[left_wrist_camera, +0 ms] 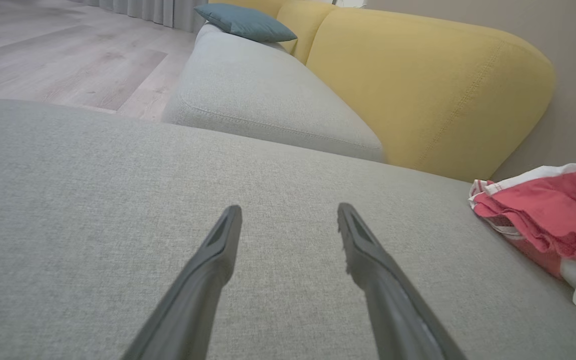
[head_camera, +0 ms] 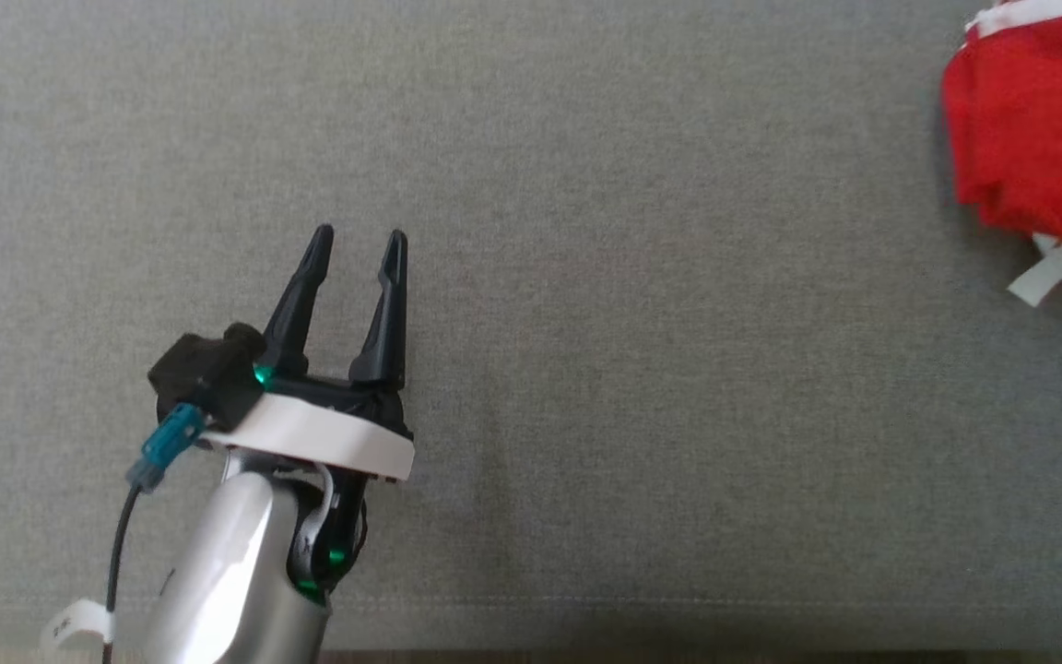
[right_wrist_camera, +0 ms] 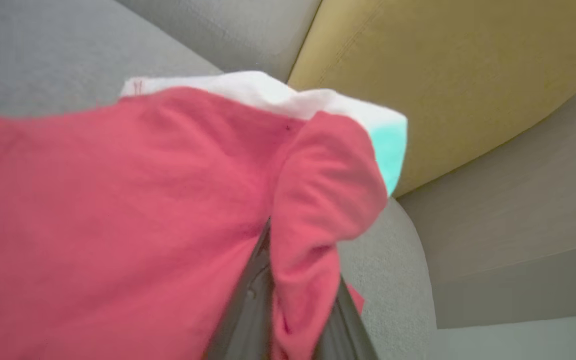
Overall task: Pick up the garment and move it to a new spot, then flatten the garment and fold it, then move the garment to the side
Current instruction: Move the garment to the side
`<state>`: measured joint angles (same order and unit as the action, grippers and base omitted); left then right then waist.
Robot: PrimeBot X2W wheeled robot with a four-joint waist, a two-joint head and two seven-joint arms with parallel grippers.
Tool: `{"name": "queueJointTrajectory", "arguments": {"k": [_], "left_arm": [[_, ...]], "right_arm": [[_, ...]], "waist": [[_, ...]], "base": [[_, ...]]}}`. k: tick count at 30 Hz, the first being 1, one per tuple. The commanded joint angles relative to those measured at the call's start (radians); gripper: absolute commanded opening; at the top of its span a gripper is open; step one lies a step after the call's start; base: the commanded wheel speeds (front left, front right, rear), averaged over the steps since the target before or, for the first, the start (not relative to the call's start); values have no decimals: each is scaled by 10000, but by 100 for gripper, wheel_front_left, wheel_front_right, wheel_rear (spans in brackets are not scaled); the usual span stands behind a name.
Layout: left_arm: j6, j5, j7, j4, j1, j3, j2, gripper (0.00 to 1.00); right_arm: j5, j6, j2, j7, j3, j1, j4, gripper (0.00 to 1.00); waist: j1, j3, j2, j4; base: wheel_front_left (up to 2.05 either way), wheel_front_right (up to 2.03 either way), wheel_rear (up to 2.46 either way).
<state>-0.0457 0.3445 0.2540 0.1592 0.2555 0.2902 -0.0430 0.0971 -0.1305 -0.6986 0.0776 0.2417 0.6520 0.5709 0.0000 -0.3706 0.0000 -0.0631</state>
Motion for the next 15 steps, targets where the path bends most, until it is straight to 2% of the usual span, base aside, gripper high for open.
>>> {"name": "queueJointTrajectory", "arguments": {"k": [1, 7, 15], "left_arm": [[-40, 59, 78, -399, 326, -244, -72, 100], [-24, 198, 78, -416, 576, -274, -72, 100], [8, 285, 78, -445, 659, -209, -72, 100]], "right_arm": [[-300, -2, -505, 270, -113, 68, -238, 0], [-689, -2, -897, 1791, -318, -248, -673, 0], [-546, -2, -1354, 3147, -460, -880, -1634, 0]], "waist": [[0, -262, 0, -60], [0, -504, 0, -50], [0, -554, 0, -64]], "base": [[0, 0, 0], [0, 0, 0], [0, 0, 0]]}}
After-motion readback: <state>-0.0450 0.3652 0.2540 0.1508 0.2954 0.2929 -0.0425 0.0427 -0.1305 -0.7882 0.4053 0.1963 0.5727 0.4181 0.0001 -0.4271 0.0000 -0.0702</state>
